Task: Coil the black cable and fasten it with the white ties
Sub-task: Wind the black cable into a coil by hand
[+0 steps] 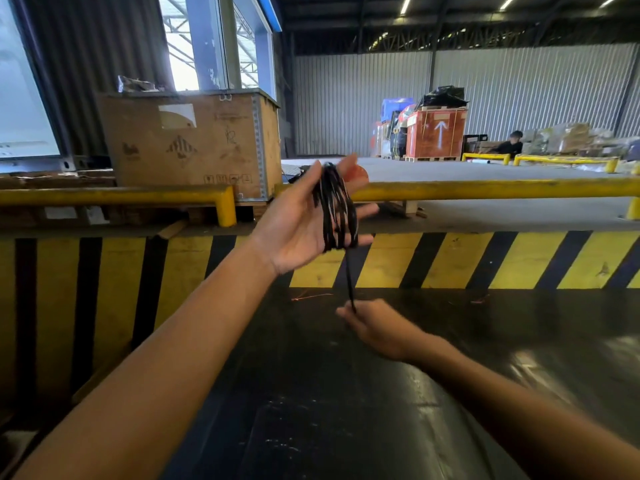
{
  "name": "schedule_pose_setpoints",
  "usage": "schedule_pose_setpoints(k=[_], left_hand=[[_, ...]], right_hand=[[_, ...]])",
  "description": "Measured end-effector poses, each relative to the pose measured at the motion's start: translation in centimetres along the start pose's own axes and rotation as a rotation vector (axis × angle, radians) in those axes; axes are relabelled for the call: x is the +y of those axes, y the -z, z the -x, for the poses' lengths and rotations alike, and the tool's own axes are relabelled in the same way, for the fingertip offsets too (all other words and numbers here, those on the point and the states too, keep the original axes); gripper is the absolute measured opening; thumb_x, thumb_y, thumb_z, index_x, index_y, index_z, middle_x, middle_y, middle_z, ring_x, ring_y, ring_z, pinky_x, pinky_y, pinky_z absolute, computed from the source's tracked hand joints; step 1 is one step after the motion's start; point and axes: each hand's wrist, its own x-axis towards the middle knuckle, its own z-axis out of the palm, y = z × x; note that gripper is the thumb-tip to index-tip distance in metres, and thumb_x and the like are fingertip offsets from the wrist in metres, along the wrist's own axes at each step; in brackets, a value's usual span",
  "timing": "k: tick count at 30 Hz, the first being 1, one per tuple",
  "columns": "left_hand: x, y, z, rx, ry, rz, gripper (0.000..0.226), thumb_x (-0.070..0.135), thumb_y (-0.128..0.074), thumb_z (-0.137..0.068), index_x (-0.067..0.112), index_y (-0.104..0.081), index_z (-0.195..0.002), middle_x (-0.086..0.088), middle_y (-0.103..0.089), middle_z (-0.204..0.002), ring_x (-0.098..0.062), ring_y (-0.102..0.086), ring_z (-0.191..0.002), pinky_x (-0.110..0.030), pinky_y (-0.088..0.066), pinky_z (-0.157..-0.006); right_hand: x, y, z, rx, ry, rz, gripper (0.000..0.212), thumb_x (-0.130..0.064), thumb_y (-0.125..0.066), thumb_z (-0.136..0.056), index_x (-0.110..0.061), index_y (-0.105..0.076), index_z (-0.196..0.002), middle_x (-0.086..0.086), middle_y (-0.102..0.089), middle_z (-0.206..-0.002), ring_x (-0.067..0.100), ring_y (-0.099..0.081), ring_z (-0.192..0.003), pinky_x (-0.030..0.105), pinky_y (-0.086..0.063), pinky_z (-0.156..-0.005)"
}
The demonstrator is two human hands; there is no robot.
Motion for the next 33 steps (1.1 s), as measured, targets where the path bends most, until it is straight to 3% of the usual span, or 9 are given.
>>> schedule_pose_setpoints(k=[2,5,9,12,15,22,27,30,33], left_hand=[[0.7,0.0,-0.5,0.178,-0.150,-0.151,0.044,0.045,-0.022,-0.100,0.032,-0.052,-0.130,0.006,-0.064,-0.124,-0.017,-0.064,-0.107,-0.044,-0.054,-0.081],[0.1,2.1,-0.7,0.431,-0.171,-0.605,0.044,0.041,-0.021,-0.103,0.029,-0.039,-0.141,-0.003,-0.035,-0.151,-0.021,-0.035,-0.136,-0.037,-0.037,-0.098],[-2.7,4.8,1.2,0.387,0.258,-1.358,0.048,0.047,-0.024,-0.100,0.023,-0.053,-0.130,-0.009,-0.058,-0.120,-0.021,-0.054,-0.110,-0.028,-0.041,-0.084],[-5.6,4.4,2.0,0.199,0.585,-1.226,0.043,0.049,-0.028,-0.099,0.026,-0.055,-0.123,0.001,-0.060,-0.103,-0.011,-0.057,-0.084,-0.026,-0.042,-0.073],[-6.4,3.3,2.4,-0.082,0.739,-0.766,0.039,0.053,-0.027,-0.098,0.042,-0.047,-0.129,0.003,-0.048,-0.129,-0.020,-0.059,-0.104,-0.035,-0.050,-0.085],[-2.5,0.4,1.3,-0.248,0.183,0.105,0.051,0.046,-0.030,-0.095,0.028,-0.040,-0.141,-0.009,-0.051,-0.140,-0.042,-0.055,-0.118,-0.060,-0.042,-0.096],[-2.8,1.1,-0.8,0.278,-0.073,-0.394,0.045,0.044,-0.023,-0.101,0.032,-0.039,-0.141,-0.003,-0.036,-0.150,-0.028,-0.039,-0.134,-0.047,-0.039,-0.100],[-4.9,3.5,0.1,0.395,-0.025,-0.950,0.044,0.047,-0.023,-0.100,0.038,-0.038,-0.141,-0.006,-0.037,-0.151,-0.024,-0.035,-0.136,-0.041,-0.031,-0.108],[-5.6,5.5,1.4,0.376,0.181,-1.132,0.044,0.051,-0.026,-0.099,0.039,-0.043,-0.138,-0.005,-0.045,-0.144,-0.013,-0.050,-0.116,-0.024,-0.041,-0.085]], right_hand=[[-0.3,-1.2,0.6,-0.101,0.057,0.035,0.029,-0.039,-0.037,-0.098,-0.032,-0.049,-0.073,-0.007,-0.053,-0.065,0.005,-0.052,-0.056,0.020,-0.040,-0.058],[-0.3,0.2,1.1,-0.142,0.096,0.053,0.028,-0.041,-0.038,-0.098,-0.031,-0.051,-0.076,-0.007,-0.053,-0.063,0.001,-0.053,-0.053,0.019,-0.041,-0.056],[0.3,5.0,0.5,0.032,0.142,0.191,0.024,-0.039,-0.044,-0.095,-0.033,-0.052,-0.073,-0.009,-0.054,-0.064,0.000,-0.054,-0.060,0.016,-0.040,-0.059],[0.5,7.3,-0.2,0.122,0.205,0.276,0.024,-0.040,-0.050,-0.092,-0.030,-0.058,-0.071,-0.008,-0.058,-0.064,0.002,-0.055,-0.061,0.016,-0.038,-0.057],[0.7,8.2,-0.4,0.181,0.217,0.265,0.027,-0.047,-0.054,-0.087,-0.025,-0.064,-0.074,-0.008,-0.061,-0.066,0.004,-0.057,-0.062,0.016,-0.039,-0.056],[0.8,4.6,0.5,0.293,0.073,-0.136,0.045,-0.043,-0.033,-0.096,-0.014,-0.063,-0.080,0.002,-0.066,-0.071,0.008,-0.062,-0.067,0.033,-0.049,-0.059],[-0.9,-0.6,1.6,0.093,0.125,-0.082,0.037,-0.041,-0.037,-0.098,-0.029,-0.051,-0.066,-0.009,-0.049,-0.055,0.003,-0.050,-0.051,0.016,-0.042,-0.052],[-1.6,1.3,1.6,0.024,0.190,0.061,0.033,-0.040,-0.038,-0.098,-0.034,-0.048,-0.067,-0.010,-0.049,-0.058,0.001,-0.051,-0.053,0.018,-0.040,-0.051],[-1.7,3.7,1.6,-0.023,0.233,0.238,0.029,-0.039,-0.041,-0.097,-0.036,-0.047,-0.069,-0.013,-0.049,-0.062,-0.002,-0.050,-0.057,0.014,-0.035,-0.054]])
